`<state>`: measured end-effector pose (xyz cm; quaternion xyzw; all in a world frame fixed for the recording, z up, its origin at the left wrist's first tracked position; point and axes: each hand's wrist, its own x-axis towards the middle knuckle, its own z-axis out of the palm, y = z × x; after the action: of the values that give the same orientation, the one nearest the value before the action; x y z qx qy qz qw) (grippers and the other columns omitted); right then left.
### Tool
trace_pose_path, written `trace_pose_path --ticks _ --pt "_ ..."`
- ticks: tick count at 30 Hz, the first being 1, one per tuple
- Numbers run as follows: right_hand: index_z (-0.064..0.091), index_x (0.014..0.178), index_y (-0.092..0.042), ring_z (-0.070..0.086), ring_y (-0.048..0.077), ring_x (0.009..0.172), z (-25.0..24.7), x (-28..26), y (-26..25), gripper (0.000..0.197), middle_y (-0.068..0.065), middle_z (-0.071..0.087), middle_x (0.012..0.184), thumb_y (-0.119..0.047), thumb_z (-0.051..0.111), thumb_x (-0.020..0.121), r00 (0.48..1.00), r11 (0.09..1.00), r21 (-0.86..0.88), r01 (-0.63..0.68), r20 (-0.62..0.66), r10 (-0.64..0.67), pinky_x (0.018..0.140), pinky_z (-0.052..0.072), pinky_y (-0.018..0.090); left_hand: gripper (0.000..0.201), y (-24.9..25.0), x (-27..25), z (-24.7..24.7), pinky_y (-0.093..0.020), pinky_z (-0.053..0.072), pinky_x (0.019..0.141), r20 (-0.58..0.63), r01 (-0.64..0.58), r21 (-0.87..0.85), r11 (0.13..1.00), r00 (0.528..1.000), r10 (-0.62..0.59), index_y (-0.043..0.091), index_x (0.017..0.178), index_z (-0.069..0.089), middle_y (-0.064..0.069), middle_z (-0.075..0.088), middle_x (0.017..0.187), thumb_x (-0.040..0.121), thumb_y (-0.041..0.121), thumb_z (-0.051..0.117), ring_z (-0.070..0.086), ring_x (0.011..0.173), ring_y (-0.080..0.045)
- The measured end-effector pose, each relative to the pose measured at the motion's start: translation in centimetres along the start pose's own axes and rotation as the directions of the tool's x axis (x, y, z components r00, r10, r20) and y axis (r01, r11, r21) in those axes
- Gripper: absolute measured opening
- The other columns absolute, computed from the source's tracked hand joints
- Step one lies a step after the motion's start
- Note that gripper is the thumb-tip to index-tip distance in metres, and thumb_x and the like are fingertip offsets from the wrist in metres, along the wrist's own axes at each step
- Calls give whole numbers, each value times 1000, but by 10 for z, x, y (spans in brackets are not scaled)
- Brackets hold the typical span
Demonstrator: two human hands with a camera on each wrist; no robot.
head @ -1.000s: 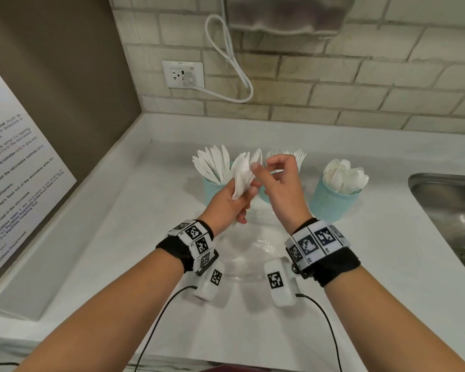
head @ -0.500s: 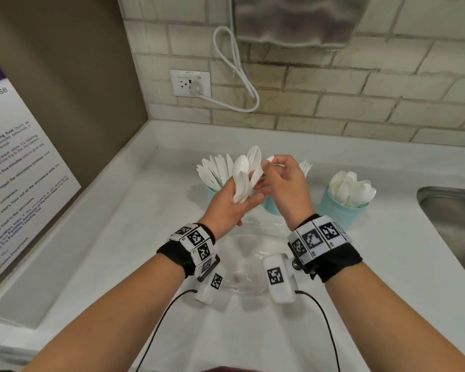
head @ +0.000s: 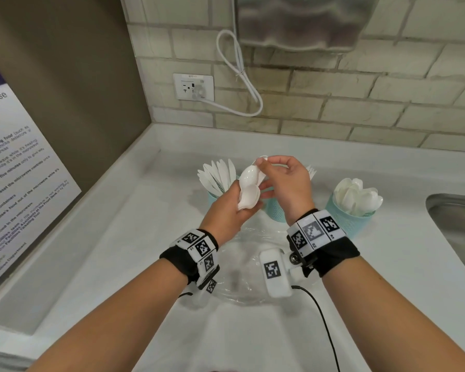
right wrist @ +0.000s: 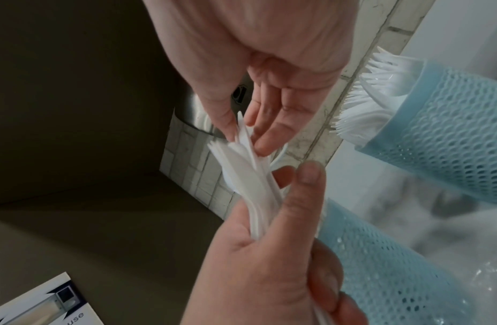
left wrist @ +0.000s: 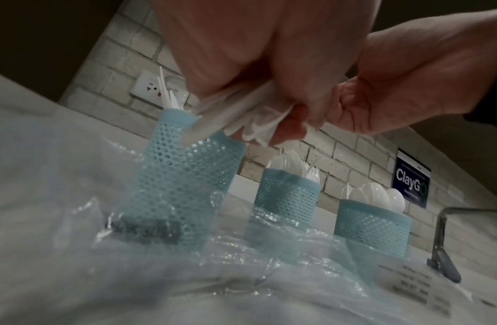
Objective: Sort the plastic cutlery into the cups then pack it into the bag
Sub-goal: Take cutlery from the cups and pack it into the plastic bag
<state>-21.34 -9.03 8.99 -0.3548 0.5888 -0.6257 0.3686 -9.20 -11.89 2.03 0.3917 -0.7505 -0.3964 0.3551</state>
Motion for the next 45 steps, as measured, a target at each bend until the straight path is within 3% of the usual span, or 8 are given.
trace_pose_path --ticks 4,7,14,18,23,28,34,45 --pt "63 102 -5 58 12 45 0 3 3 21 12 69 80 -21 64 88 999 1000 -24 17 37 -17 46 53 25 41 5 -1 2 -30 49 48 31 99 -178 979 995 -95 27 117 50 11 59 78 83 31 72 51 52 -12" --pt "68 99 -10 60 18 45 1 5 6 22 23 65 85 -28 56 93 996 994 -90 61 69 -55 48 52 28 41 5 0 4 -29 48 46 43 114 -263 958 993 -107 27 118 53 -2 65 89 82 32 73 49 51 -17" --pt "69 94 -11 63 23 66 2 7 11 23 10 69 80 -22 49 97 993 988 -115 105 61 -99 62 54 36 40 9 2 2 -30 50 45 69 115 -289 950 993 -99 16 125 49 7 58 79 91 33 62 47 46 -16" --pt "69 98 -4 57 13 44 -1 10 5 24 4 66 71 -21 52 96 994 989 -107 100 63 -94 49 50 23 40 12 1 -1 -34 51 48 54 159 -358 920 987 -149 10 118 46 -5 52 77 95 42 49 47 44 -18" --pt "68 96 -2 62 14 52 -2 17 -9 22 6 68 72 -17 53 95 993 993 -59 97 73 -93 48 53 21 28 21 2 -12 -30 50 47 23 154 -414 897 987 -159 14 98 52 -2 60 73 99 40 42 53 43 -22" --pt "66 87 -8 68 25 66 -1 29 -36 19 10 74 85 -19 54 95 984 993 -52 108 148 -99 59 59 32 40 16 7 -22 -27 48 42 -66 125 -378 917 985 -162 2 110 50 -4 61 73 100 39 40 50 41 -18" --pt "67 90 1 62 17 52 15 20 -23 23 11 69 73 -22 62 90 966 994 -66 85 250 -66 54 58 27 40 17 9 -25 -23 44 39 -98 111 -367 923 983 -157 4 111 51 -4 58 71 99 40 41 46 40 -13" --pt "62 92 1 62 13 47 11 33 -30 25 8 65 67 -21 51 96 986 984 -141 113 142 -93 63 57 33 30 13 8 -34 -32 54 46 -127 125 -475 871 970 -209 12 118 41 -19 63 89 99 35 44 62 45 -25"
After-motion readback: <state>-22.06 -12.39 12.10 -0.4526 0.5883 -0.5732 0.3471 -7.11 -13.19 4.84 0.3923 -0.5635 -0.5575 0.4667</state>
